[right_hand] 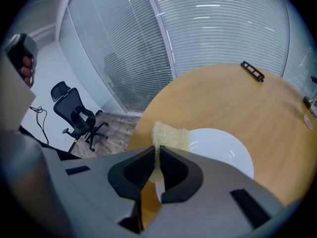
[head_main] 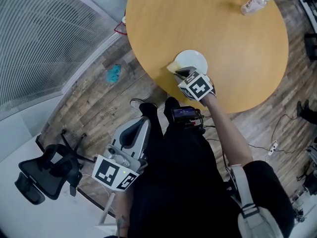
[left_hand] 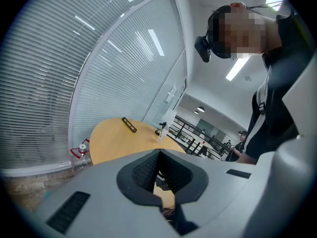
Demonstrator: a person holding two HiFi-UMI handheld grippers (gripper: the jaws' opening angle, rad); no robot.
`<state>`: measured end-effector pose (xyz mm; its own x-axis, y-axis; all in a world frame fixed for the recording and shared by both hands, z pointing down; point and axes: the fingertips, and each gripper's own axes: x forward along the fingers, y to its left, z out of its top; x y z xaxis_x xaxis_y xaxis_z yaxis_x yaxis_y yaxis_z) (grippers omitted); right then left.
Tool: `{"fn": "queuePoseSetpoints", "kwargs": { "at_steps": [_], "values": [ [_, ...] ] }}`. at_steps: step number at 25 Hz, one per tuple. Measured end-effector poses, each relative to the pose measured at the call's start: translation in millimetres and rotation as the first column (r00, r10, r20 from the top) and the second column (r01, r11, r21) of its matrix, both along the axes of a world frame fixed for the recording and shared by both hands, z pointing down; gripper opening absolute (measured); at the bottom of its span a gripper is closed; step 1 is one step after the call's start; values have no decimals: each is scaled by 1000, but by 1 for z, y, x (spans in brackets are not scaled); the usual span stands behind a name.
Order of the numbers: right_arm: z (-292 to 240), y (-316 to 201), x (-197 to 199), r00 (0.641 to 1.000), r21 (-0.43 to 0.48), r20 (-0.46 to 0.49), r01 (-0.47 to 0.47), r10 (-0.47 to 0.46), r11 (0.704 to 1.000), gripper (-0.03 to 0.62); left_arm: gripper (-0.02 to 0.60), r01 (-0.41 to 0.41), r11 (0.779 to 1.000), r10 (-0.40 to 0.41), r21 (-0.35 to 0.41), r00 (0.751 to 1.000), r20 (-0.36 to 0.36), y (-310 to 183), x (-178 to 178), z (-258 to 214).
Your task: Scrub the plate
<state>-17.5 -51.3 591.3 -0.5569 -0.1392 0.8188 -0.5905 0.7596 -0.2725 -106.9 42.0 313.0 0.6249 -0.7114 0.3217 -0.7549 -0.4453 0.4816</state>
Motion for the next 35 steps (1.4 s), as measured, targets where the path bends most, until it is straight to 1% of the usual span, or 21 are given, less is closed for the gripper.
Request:
{"fn": "queuePoseSetpoints", "kwargs": {
  "at_steps": [12, 16, 22, 31, 35],
  "values": [
    [6, -28, 5, 1000, 43, -20, 24, -23, 999, 26, 11, 38, 999, -38, 0, 999, 7, 4, -7, -2],
    [3, -39, 9, 1000, 47, -23, 4, -3, 999, 26, 11, 34, 999, -34, -3, 999, 6, 2, -7, -2],
    [5, -53, 27, 998, 70, -43, -31, 34, 997, 26, 11, 14, 1000, -14, -4, 1000, 8, 0, -3, -1],
    [6, -47, 53, 993, 51, -71, -94, 98, 994, 26, 11, -14, 1000, 14, 2, 1000, 10, 1, 1, -2],
    [9, -41, 65, 991, 53, -92, -97, 101, 994, 26, 11, -19, 1000, 19, 5, 1000, 8, 2, 2, -2]
  ]
}}
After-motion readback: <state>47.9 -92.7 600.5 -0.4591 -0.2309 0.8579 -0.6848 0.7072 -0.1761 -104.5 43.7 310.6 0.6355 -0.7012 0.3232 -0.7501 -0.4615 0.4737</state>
